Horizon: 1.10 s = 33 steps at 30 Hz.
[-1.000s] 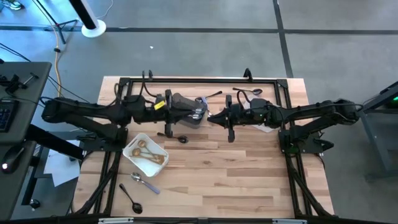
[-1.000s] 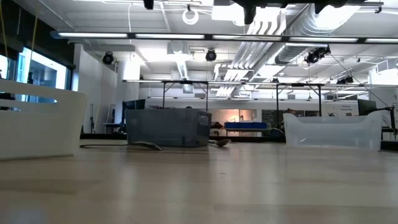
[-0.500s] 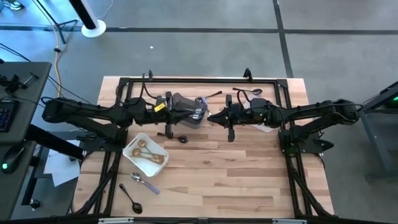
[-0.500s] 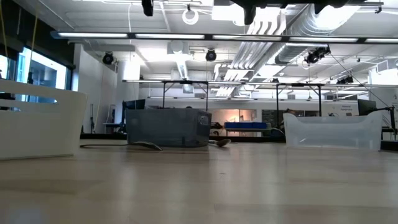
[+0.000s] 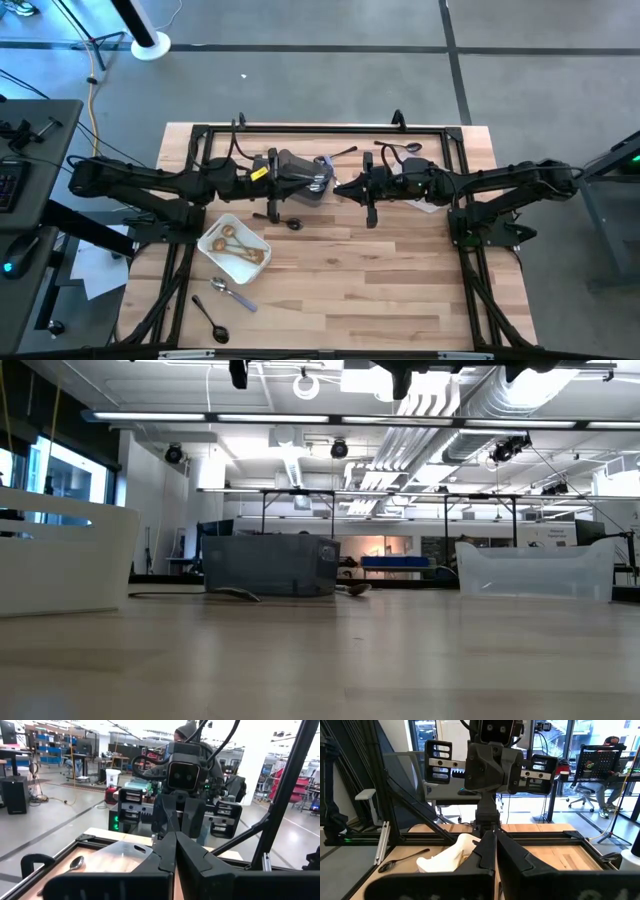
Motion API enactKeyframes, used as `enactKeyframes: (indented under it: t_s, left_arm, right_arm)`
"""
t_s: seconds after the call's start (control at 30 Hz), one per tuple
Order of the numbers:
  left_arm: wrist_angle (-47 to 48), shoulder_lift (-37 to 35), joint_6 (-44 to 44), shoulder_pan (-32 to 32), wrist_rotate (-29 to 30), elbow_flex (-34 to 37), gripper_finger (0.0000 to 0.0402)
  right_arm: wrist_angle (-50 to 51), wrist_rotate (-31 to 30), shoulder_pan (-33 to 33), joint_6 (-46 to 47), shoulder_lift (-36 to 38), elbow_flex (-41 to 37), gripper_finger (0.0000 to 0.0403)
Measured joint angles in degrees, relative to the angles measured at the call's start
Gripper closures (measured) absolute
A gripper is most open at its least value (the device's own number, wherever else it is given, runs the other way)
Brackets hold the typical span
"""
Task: Sort silverware by color (type)
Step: Put the top right black spoon into the transparent bin
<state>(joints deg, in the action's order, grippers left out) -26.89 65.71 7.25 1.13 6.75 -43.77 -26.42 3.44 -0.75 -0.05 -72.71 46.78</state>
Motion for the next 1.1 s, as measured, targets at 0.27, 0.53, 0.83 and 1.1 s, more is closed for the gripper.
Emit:
enactKeyframes:
  t_s: [0.27,0.53,0.83,1.1]
  left_arm:
    - [0.0,0.0,0.0,0.0,0.0,0.0,0.0401]
    - [0.0,0.0,0.0,0.0,0.0,0.0,0.0401]
    - [0.1,0.0,0.1,0.0,1.5,0.0,0.0401]
    - [0.1,0.0,0.1,0.0,1.5,0.0,0.0401]
  right_arm:
    - [0.0,0.0,0.0,0.0,0.0,0.0,0.0402]
    - [0.0,0.0,0.0,0.0,0.0,0.0,0.0402]
    - [0.0,0.0,0.0,0.0,0.0,0.0,0.0402]
    - [0.0,0.0,0.0,0.0,0.0,0.0,0.0402]
